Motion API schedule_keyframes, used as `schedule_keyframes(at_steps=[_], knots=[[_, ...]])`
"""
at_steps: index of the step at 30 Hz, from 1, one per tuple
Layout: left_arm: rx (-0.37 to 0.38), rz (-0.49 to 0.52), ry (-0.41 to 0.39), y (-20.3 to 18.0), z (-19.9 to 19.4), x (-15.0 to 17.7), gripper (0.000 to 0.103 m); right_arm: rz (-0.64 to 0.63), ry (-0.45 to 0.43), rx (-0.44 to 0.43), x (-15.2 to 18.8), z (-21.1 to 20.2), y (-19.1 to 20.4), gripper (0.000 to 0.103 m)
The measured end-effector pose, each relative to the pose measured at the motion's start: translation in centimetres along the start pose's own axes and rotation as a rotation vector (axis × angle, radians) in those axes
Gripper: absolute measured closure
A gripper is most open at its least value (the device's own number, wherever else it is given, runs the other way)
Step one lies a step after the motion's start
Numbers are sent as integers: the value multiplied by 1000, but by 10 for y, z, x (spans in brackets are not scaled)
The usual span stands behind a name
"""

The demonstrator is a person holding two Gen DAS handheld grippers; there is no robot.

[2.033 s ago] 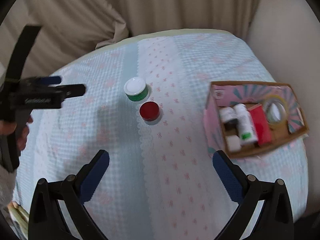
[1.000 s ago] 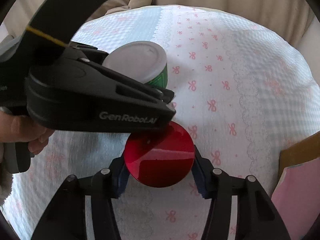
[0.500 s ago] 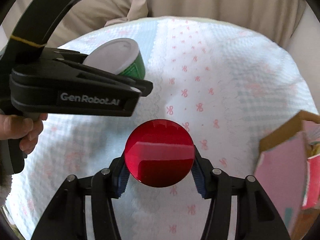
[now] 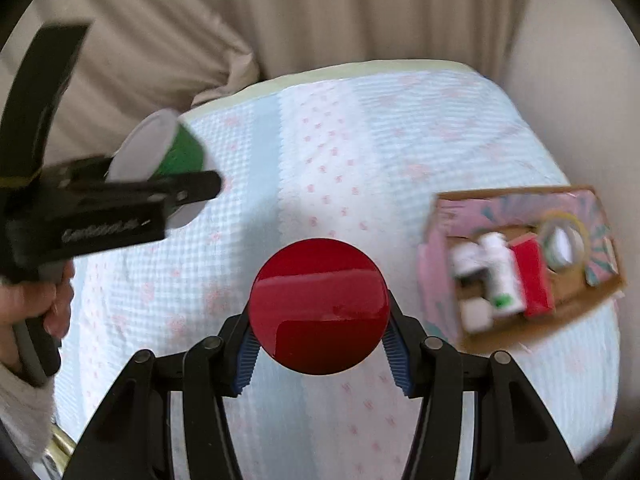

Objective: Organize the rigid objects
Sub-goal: 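Carry the white jar with the left gripper into the box while the right carries the red jar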

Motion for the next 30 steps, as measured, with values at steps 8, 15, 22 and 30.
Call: schedule_keyframes(at_steps=[8, 15, 22, 30], knots=[[30, -33, -29, -60, -39, -25, 35, 58, -44, 69, -33, -65, -68, 53], [0, 2, 10, -130, -25, -49, 35, 6, -51, 108, -57, -90, -152, 53], [13, -26, 67, -193, 28, -72, 35, 18, 12, 99, -74, -67, -238, 53], [55, -46, 158, -245, 105, -97, 35, 38, 96, 90, -91, -19, -302, 53]])
Point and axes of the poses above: each gripper's, at about its wrist camera, not at the fingertips, and z roughly the way its jaws point, y to its left, x to its underside, the point moved 3 cm from there along z, roughly the way its jaws point, and after that the axes turned 10 degrees about z, right-handed, at the moved point
